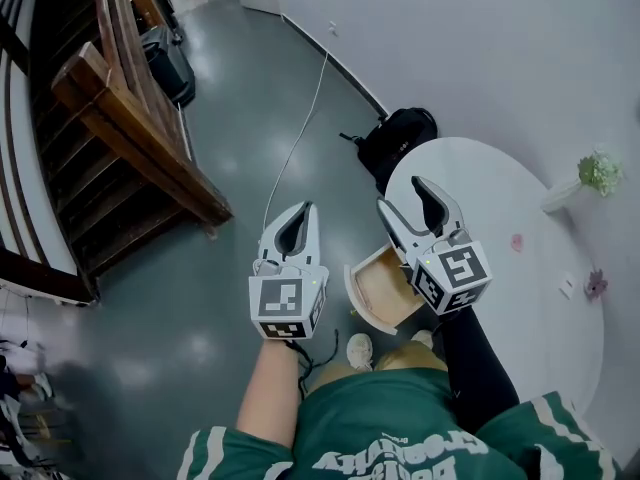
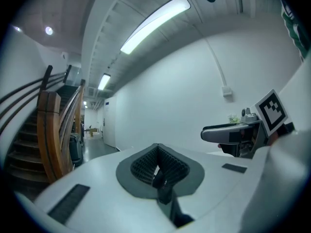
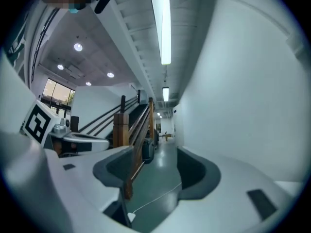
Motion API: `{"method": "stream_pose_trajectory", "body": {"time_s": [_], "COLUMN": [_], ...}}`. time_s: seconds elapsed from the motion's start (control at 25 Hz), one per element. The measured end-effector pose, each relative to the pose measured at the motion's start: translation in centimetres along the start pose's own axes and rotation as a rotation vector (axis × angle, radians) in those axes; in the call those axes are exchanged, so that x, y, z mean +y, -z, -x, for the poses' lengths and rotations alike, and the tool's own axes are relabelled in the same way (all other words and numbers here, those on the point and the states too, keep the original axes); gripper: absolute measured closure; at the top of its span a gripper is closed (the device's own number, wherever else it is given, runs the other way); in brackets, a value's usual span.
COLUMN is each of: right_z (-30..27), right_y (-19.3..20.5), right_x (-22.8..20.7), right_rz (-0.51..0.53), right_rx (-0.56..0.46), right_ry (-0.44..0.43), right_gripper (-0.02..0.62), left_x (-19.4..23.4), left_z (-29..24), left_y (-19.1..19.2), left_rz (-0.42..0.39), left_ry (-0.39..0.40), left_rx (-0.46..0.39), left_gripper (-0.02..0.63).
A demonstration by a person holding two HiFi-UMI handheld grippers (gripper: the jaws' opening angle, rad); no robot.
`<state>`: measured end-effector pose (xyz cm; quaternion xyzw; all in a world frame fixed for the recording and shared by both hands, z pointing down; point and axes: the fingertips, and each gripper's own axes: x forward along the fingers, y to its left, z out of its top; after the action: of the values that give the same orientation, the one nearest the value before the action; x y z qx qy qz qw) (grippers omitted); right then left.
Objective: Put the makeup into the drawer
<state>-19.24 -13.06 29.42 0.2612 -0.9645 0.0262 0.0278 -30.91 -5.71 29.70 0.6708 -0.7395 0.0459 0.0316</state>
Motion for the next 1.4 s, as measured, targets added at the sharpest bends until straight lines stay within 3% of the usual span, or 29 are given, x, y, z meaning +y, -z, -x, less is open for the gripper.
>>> {"method": "stream_pose_trajectory", "body": {"time_s": [0.24,0.44,1.0,1.4], "right_z": [1.9,4.8,20.4,29.4], "right_y": [-2.2,-2.1,-1.4,0.6], "right_x": [-1.8,-6.1,-24.0,-32.1], "right_rz": [0.029,0.036,0.035,0.005], "right_rx": [-0.048,-0.041,-0.006,0.006], "right_ry": [0.032,0.09,0.357,0.467], "right_gripper": [0.304,0.304,0.304,0.301], "left_x": [-2.8,-7.5,-29.0,-41.3], "left_z": [-1.3,-3.5,-11.9,-14.5], "left_y": [-2.3,-3.3,-4.2,-2.7], "left_rz": [-0.018,-0.051,-0.062,-0.047], "left_ry": [0.045,0.091,0.36,0.493], "left_rx": [-0.03,-0.057,-0.062,-0.054], "left_gripper": [0.606,0.606,0.606,0.606]}}
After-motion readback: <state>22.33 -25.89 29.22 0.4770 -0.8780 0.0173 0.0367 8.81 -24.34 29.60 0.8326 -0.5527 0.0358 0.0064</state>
